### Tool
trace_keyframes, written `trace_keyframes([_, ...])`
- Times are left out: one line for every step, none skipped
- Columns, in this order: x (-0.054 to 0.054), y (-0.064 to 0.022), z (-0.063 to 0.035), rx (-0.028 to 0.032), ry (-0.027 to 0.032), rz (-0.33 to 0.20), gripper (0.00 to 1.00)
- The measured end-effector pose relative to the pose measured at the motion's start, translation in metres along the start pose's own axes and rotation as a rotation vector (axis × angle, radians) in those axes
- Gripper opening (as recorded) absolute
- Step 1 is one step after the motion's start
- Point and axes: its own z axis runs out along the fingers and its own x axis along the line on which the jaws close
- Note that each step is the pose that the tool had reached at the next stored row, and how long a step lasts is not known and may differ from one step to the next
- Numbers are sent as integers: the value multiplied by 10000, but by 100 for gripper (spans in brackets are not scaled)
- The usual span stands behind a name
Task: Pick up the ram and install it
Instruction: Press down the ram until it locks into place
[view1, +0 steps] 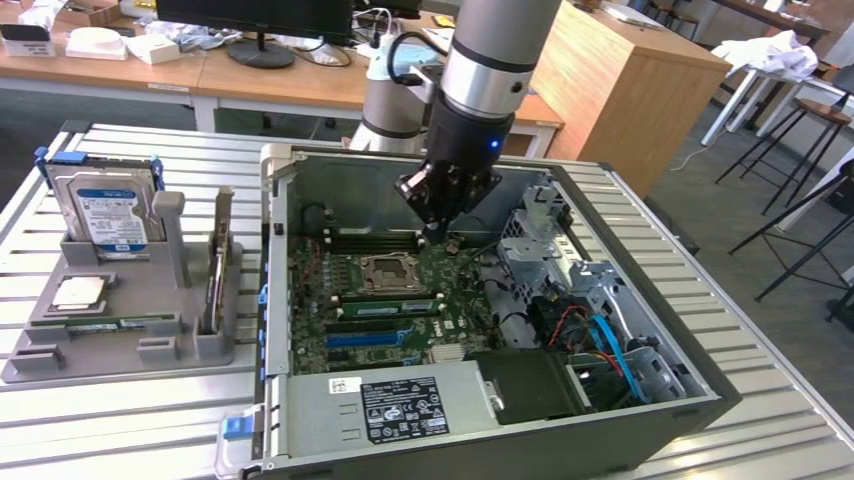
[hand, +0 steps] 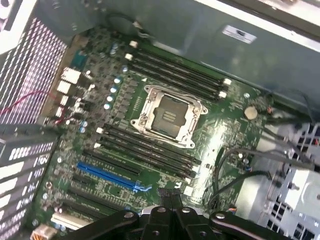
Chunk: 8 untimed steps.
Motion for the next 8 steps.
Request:
trace_keyframes([0, 0, 3, 4, -7, 191, 10])
trace_keyframes([0, 0, 5, 8, -14, 365, 10])
trace_keyframes([0, 0, 8, 12, -20, 549, 10])
trace_keyframes([0, 0, 10, 16, -27, 730, 10])
trace_keyframes([0, -1, 13, 21, -34, 908, 10])
trace_keyframes([0, -1, 15, 25, -41, 1089, 10])
trace_keyframes([1, -1, 18, 29, -48, 1280, 10])
trace_keyframes([0, -1, 21, 33, -55, 1464, 10])
